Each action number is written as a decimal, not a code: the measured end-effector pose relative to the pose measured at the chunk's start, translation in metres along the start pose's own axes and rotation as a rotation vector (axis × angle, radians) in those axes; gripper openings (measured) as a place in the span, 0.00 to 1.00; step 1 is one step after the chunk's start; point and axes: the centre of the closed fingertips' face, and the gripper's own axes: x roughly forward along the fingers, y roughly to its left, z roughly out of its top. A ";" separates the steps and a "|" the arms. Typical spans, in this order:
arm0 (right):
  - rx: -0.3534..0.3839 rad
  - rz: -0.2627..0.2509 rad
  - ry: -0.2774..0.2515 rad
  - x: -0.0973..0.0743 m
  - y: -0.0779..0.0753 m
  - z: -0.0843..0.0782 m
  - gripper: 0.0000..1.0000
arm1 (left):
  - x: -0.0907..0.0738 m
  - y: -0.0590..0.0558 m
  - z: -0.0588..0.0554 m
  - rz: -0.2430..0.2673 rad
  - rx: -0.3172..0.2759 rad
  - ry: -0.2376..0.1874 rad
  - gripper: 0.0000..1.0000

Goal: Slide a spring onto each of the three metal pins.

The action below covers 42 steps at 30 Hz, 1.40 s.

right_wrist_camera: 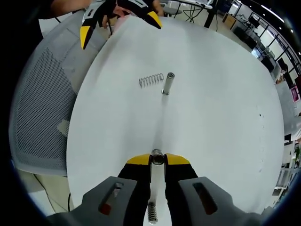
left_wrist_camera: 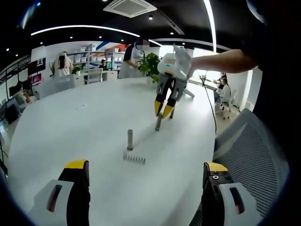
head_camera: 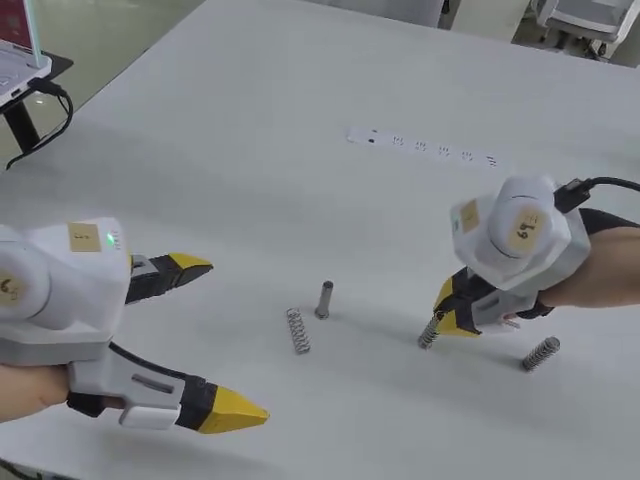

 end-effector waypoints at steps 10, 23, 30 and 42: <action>-0.013 -0.001 -0.010 0.007 -0.002 0.000 0.08 | 0.000 -0.001 -0.001 -0.001 -0.002 0.001 0.98; -0.018 -0.017 -0.044 0.004 0.000 0.002 0.17 | -0.003 -0.003 0.001 -0.001 0.001 0.001 0.98; 0.094 -0.089 -0.172 -0.014 -0.011 0.016 0.17 | -0.003 -0.002 0.003 0.005 0.006 0.001 0.98; 0.215 -0.168 -0.339 -0.036 -0.006 0.019 0.21 | -0.002 0.003 0.009 0.013 0.015 -0.008 0.98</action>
